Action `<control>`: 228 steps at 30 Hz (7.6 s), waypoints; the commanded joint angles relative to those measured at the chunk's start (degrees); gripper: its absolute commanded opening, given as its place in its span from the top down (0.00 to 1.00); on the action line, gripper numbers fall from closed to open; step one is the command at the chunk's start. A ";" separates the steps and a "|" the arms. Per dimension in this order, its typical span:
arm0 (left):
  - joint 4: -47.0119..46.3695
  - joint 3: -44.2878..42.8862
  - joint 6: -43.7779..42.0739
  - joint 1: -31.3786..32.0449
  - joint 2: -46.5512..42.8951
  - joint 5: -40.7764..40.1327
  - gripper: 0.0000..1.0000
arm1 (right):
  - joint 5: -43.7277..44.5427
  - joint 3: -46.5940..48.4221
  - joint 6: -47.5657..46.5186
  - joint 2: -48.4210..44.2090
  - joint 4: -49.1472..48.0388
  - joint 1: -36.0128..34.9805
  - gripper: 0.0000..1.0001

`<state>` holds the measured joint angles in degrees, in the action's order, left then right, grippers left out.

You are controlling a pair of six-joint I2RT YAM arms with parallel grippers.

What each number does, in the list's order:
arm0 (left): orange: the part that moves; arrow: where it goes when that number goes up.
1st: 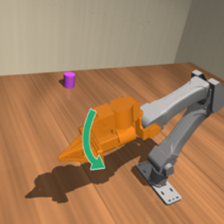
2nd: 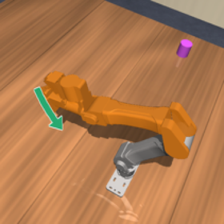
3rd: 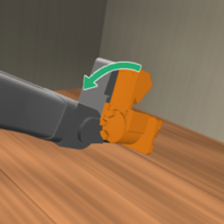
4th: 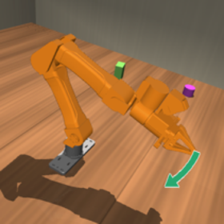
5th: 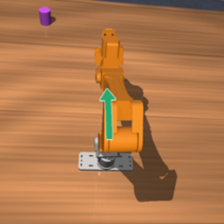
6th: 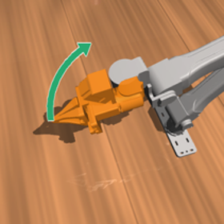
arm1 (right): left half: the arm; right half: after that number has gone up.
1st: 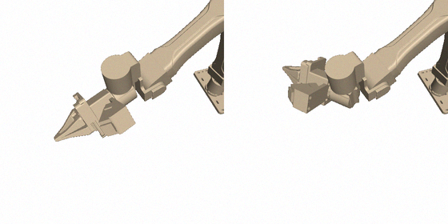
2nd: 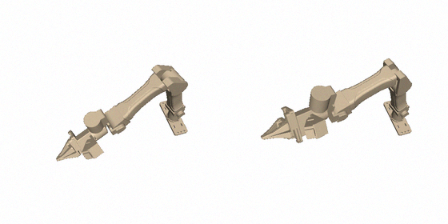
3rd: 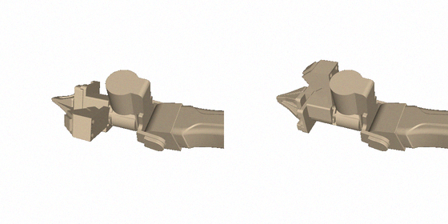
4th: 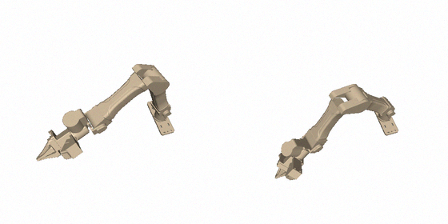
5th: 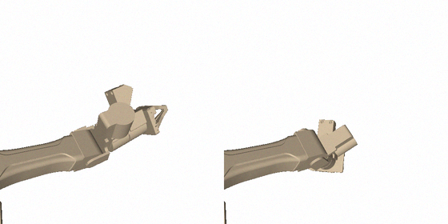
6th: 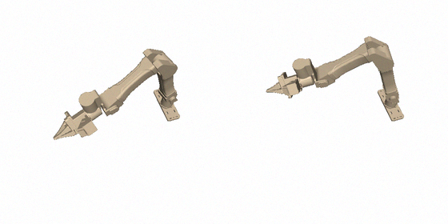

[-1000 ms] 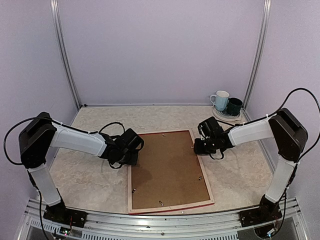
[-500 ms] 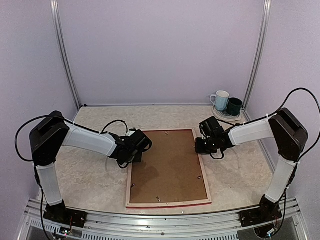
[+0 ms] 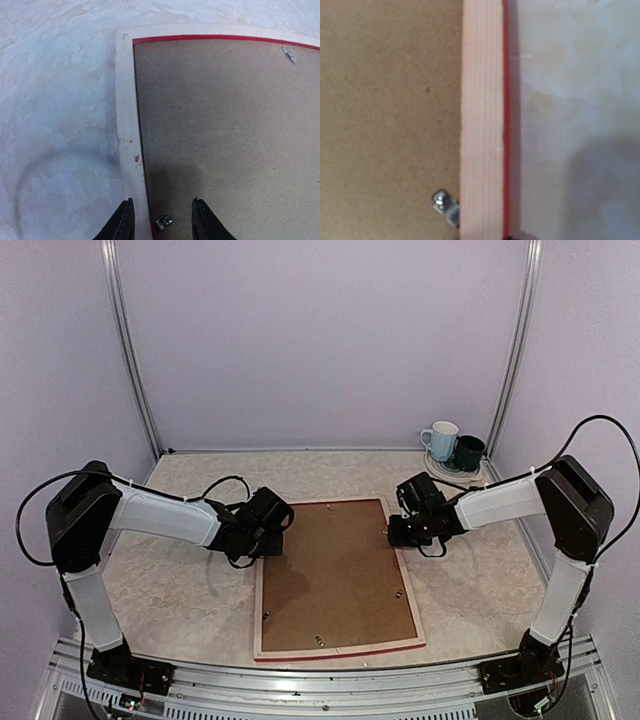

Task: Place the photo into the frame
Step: Press the fastener onto the backboard.

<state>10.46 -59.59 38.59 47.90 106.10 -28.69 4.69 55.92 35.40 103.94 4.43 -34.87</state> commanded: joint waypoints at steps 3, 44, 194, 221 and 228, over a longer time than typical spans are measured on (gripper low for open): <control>6.70 -4.48 -5.11 -0.53 -6.47 5.18 0.56 | -3.73 2.80 -0.03 1.52 0.31 -1.06 0.88; 8.35 2.68 -6.56 -3.39 0.61 4.86 0.84 | -2.42 3.55 -1.00 1.26 1.48 -0.99 0.88; 8.61 22.59 21.74 14.52 -15.46 2.41 1.00 | -6.27 -17.62 -4.73 -15.65 3.19 -9.91 0.61; 12.08 17.53 12.44 12.31 -25.42 2.88 0.48 | -6.01 -11.04 -6.99 -17.34 8.92 -9.87 0.54; 8.10 16.58 8.96 9.04 -22.03 4.27 0.49 | -5.39 -11.18 -6.30 -15.61 9.72 -9.87 0.45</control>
<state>21.15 -41.63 50.19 58.28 82.63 -24.80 -1.32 43.92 28.80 87.96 13.13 -44.36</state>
